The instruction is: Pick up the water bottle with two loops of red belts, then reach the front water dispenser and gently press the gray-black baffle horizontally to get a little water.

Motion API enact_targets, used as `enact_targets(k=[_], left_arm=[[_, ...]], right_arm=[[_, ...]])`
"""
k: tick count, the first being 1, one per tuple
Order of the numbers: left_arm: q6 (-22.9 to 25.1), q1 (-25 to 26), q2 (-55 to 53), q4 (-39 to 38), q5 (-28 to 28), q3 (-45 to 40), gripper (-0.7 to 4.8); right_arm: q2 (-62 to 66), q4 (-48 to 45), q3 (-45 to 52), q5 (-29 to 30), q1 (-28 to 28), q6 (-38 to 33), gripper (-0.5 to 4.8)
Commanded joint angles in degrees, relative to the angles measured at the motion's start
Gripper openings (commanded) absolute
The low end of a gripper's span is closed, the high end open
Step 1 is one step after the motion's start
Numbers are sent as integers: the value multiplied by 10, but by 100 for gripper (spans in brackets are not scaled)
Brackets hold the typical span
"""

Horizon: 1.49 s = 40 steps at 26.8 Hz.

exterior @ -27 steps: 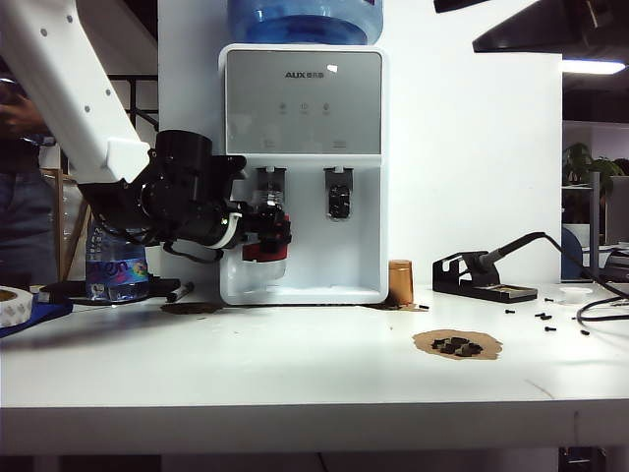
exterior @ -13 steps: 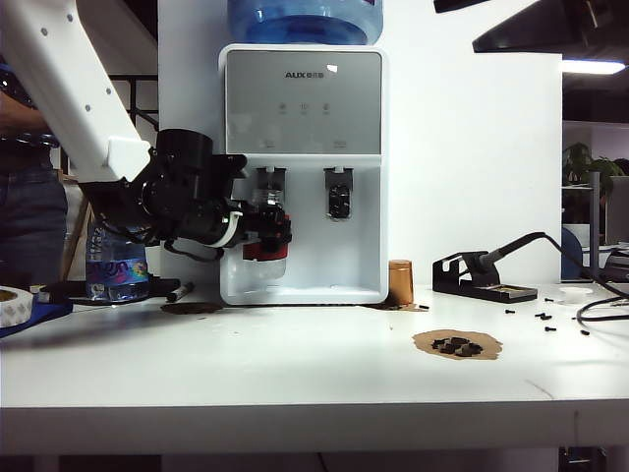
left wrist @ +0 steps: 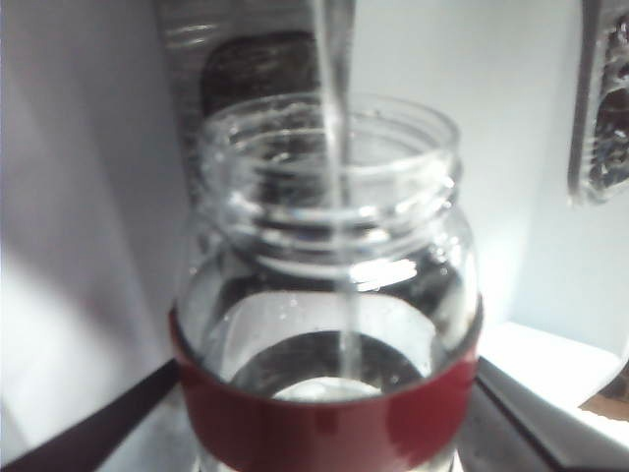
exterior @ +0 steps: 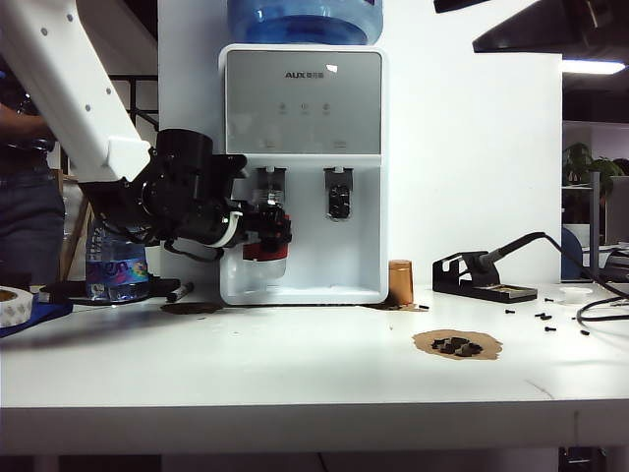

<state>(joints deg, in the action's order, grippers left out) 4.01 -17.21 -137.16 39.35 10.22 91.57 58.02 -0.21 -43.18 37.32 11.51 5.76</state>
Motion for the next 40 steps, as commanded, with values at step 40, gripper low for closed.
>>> enact_targets(k=[40], left_arm=[[-14,14,132,40,139,-165,-4]], right_arm=[[-1,-8,-7,2,0,-1,417]])
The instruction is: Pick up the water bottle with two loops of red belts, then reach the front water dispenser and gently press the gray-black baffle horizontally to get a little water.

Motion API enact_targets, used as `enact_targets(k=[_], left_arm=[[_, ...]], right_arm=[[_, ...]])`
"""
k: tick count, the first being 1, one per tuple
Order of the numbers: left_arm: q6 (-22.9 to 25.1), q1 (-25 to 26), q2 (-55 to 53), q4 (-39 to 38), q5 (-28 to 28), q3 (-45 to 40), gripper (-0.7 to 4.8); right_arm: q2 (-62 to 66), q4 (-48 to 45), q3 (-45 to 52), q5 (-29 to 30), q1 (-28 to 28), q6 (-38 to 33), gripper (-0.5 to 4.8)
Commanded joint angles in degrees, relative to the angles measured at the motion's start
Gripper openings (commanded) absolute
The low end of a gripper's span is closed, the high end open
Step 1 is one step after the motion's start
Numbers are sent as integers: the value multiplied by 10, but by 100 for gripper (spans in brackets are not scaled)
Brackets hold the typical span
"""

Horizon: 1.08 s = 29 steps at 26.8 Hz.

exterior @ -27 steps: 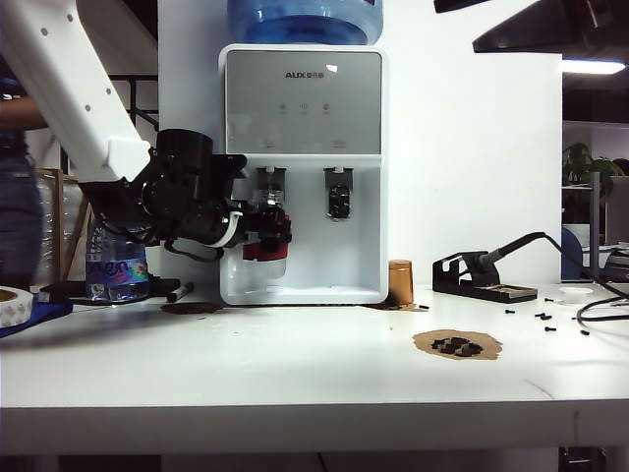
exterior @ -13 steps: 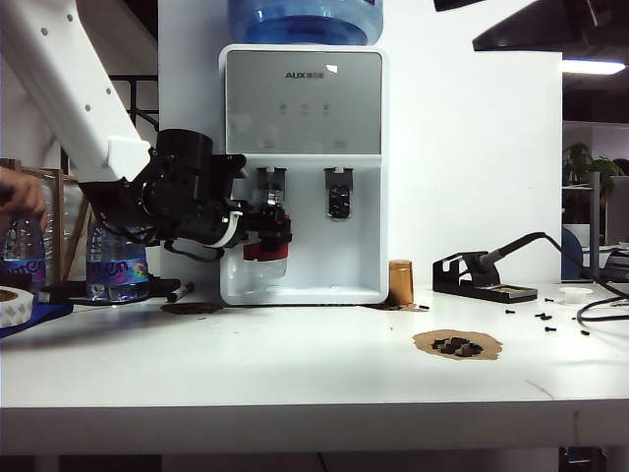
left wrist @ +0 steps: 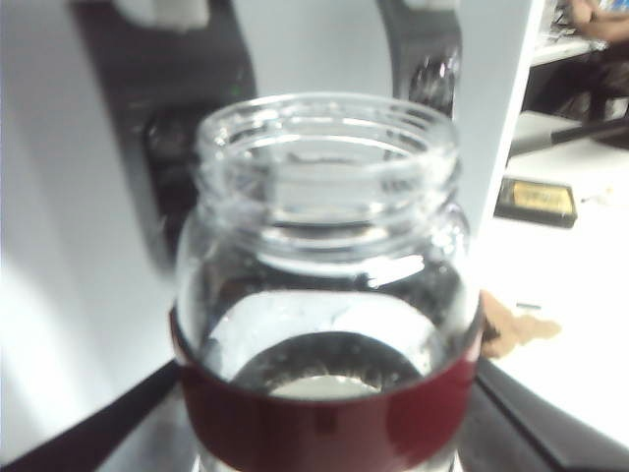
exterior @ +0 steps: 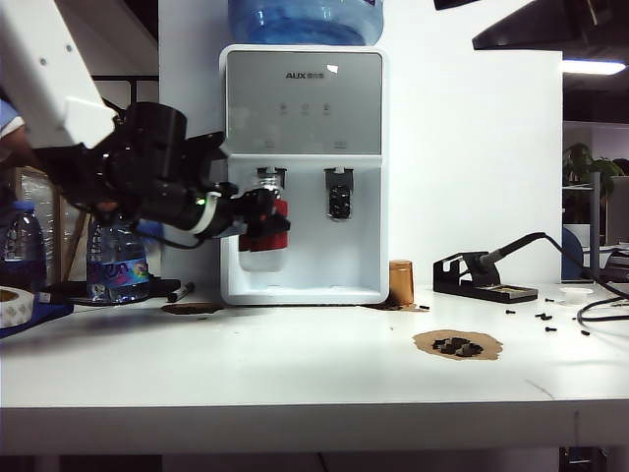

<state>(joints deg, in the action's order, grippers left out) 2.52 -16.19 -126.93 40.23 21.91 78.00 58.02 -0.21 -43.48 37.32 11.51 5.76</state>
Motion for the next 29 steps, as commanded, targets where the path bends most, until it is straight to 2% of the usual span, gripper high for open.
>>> enact_targets(k=[1,6,11,14,19,25,29], left_arm=[[0,3,45,41,35,-52,-4],[-15,0,111,97,86,-160,-4],[-19,-22,127,105,122,-228,-4],[-19,-42,127,114,148,-254,-4],[0,-75,127,149,147,-297,-4],[8,-80,123,142,147,-311,-4],[34,-80,108,131,147,-312,-4]], right_arm=[[-1,-8,-4,2,0,-1,417],[-16,-3,-4,26,0,-1,416],[-48,39,-3,95,0,-1,417],[-64,52,-3,96,0,-1,417],[-115,78,-3,95,0,1,417],[-163,123,-2,75,0,5,407],[-182,177,0,50,0,19,400]])
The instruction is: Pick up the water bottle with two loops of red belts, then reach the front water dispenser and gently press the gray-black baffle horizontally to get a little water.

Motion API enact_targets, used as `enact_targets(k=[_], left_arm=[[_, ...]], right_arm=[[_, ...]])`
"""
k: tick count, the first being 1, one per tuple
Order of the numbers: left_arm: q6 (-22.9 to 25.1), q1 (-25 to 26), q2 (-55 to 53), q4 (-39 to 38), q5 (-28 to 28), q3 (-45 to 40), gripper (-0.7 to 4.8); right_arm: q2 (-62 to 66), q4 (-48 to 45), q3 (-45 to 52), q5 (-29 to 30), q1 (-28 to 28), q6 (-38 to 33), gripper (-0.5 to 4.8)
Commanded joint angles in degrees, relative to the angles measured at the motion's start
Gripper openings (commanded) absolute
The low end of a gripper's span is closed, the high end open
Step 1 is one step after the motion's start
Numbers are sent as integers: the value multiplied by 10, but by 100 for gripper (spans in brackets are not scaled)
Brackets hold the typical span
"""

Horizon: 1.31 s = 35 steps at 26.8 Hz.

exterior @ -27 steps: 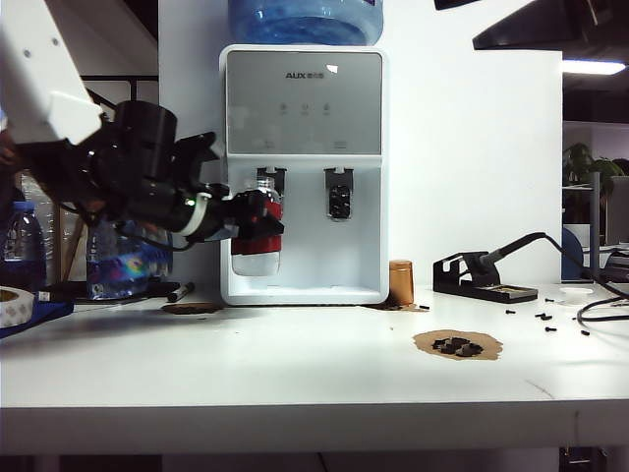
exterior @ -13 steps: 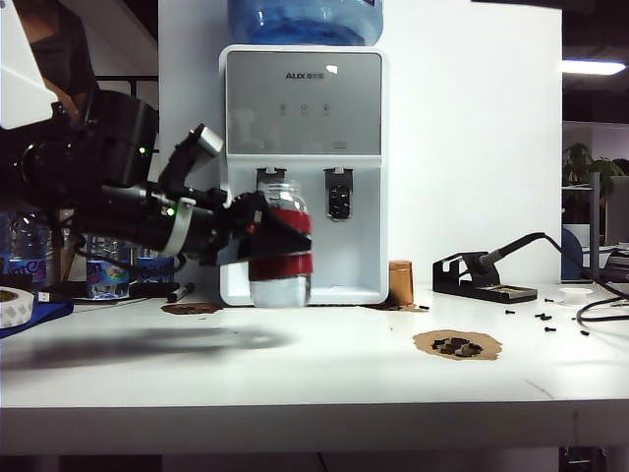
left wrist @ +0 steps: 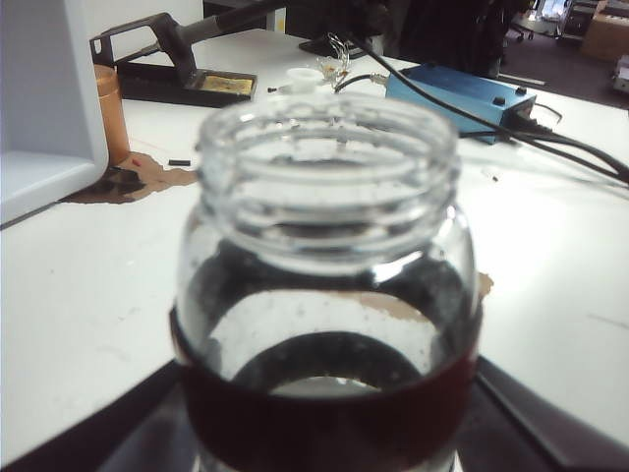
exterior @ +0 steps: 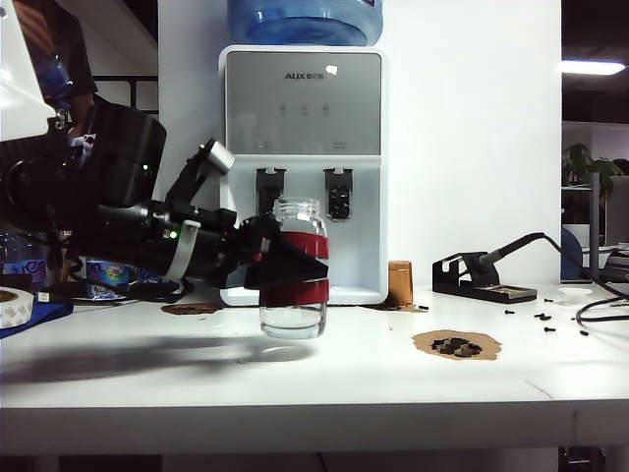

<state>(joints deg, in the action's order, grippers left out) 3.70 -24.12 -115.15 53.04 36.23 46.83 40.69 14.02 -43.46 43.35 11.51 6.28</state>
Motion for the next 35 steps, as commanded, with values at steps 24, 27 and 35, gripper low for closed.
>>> enact_targets(k=[24,27,35], left_arm=[[84,20,-31,15,7,-41,108],[84,21,-31,14,21,-41,296],[84,22,-31,15,54,-41,479]], right_arm=[[-189,181,21,-126,-1,60,-2],[-212,177,40,-135,-1,60,-2],[-312,119,127,-161,-1,24,-2]])
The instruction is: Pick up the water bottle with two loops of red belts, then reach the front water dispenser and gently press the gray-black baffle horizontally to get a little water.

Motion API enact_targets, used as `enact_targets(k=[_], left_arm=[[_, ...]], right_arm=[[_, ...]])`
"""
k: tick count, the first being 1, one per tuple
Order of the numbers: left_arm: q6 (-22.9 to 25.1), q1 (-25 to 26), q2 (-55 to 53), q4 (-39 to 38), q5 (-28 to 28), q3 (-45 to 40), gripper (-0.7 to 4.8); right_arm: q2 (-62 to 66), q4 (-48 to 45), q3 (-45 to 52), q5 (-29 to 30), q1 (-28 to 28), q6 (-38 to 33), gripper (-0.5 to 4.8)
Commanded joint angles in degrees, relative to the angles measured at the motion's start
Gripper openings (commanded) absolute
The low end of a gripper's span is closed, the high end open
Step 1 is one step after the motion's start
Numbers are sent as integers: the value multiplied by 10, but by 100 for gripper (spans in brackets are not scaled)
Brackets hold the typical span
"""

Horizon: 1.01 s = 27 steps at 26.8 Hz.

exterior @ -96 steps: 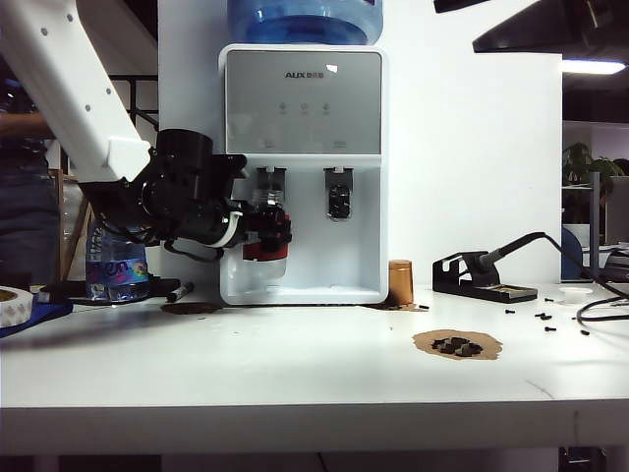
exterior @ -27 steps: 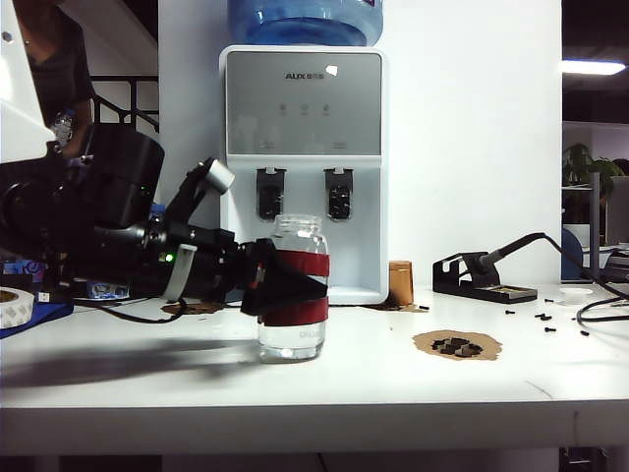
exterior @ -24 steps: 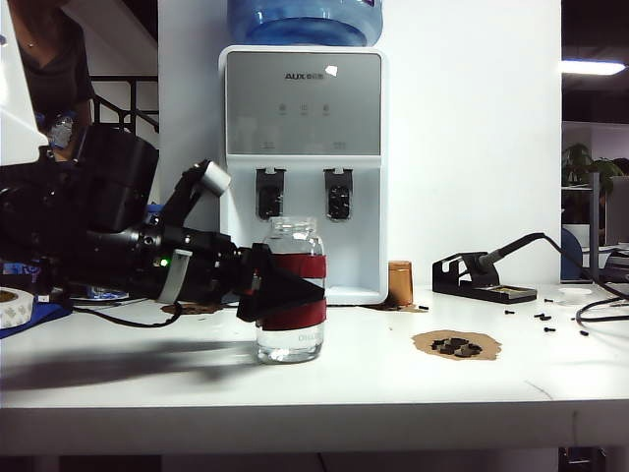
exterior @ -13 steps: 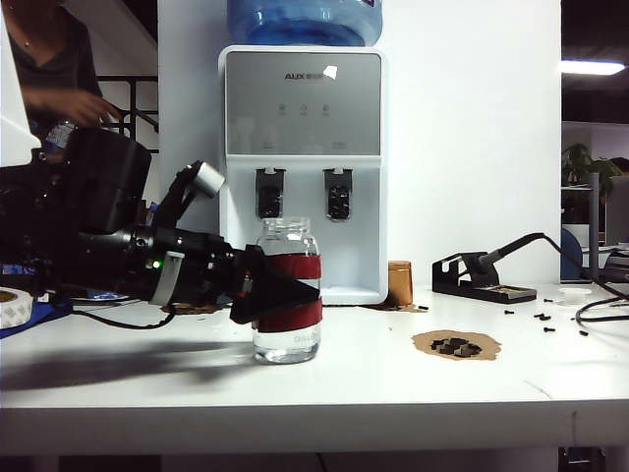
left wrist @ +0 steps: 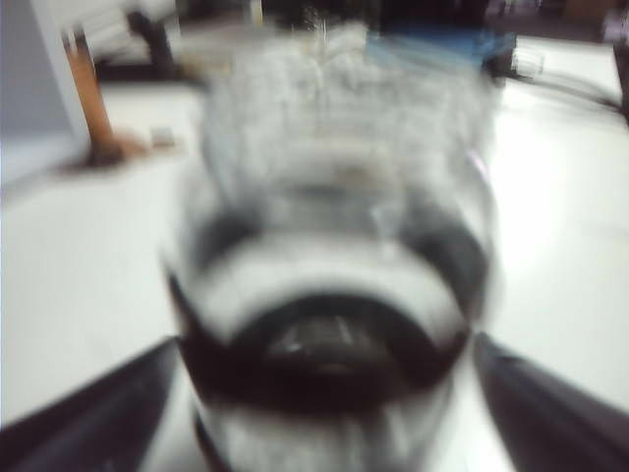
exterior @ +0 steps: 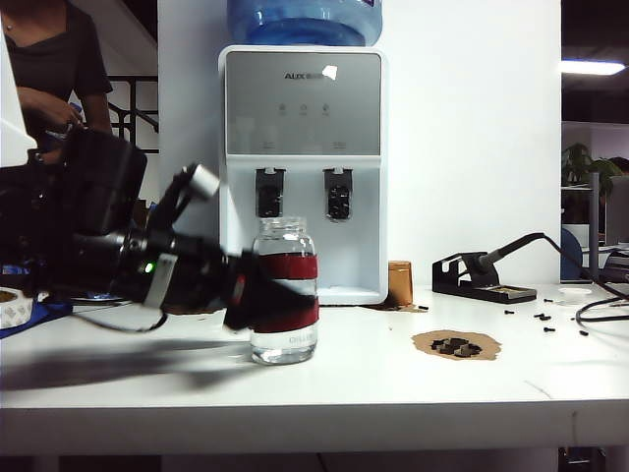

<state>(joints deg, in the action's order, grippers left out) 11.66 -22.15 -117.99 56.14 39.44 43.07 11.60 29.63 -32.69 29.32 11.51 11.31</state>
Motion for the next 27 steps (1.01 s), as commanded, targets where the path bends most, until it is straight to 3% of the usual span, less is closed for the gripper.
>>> enact_targets(k=[1,9,11,13,20,21,22,24,27], left_arm=[[4,2,-3,-16,25,-3,479],[4,14,-3,-26,53,-3,479],[4,36,-3,-39,98,-5,479],[6,61,-2,-38,146,-20,479],[79,125,5,-34,199,-78,479],[84,136,7,-26,198,-86,422],[84,152,9,-7,185,-95,264],[84,174,14,26,149,-106,3],[53,207,19,97,57,-113,-4]], right_arm=[[-31,-42,26,-29,-1,-33,-2],[-96,-71,94,-77,-1,-72,-2],[-114,-93,119,-77,-1,-88,-2],[-114,-101,120,-120,-1,-89,-2],[-114,-161,149,-178,-1,-153,-2],[-114,-175,156,-178,-1,-161,-2],[-114,-190,164,-178,-1,-166,-2],[-114,-215,179,-181,-1,-175,-2],[-114,-233,200,-189,-1,-178,-2]])
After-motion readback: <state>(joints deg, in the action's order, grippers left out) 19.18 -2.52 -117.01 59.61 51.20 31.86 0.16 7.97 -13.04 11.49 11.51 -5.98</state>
